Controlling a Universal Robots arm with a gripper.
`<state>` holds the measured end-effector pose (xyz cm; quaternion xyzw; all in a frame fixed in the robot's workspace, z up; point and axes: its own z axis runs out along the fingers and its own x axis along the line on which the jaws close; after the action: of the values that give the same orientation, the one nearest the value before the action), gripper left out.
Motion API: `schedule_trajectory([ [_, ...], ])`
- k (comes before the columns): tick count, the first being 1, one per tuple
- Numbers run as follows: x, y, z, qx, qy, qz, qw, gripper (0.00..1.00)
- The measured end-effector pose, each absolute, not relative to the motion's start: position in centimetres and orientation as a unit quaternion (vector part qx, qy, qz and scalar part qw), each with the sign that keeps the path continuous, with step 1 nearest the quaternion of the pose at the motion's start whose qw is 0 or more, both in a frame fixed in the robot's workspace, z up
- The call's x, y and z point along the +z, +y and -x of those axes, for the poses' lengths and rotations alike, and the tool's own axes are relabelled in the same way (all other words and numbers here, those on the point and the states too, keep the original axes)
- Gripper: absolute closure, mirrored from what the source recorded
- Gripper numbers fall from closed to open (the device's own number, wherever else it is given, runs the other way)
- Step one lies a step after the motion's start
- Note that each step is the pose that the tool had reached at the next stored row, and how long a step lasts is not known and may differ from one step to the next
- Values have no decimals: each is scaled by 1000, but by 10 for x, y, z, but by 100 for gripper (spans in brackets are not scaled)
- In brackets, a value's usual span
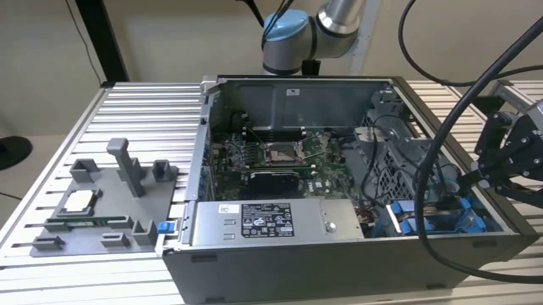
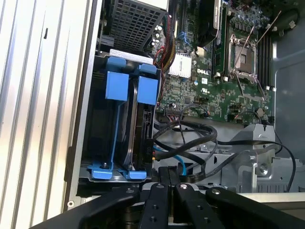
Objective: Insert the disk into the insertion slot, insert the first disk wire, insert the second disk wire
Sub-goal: 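Insert the second disk wire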
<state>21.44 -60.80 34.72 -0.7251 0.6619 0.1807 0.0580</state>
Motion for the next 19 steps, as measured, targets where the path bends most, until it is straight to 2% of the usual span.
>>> schedule_trajectory([
  [13, 354, -608, -213, 181, 662, 726, 58, 100],
  [14, 354, -608, -213, 181, 662, 726, 58, 0],
  [19, 354, -610, -213, 181, 661, 726, 58, 0],
])
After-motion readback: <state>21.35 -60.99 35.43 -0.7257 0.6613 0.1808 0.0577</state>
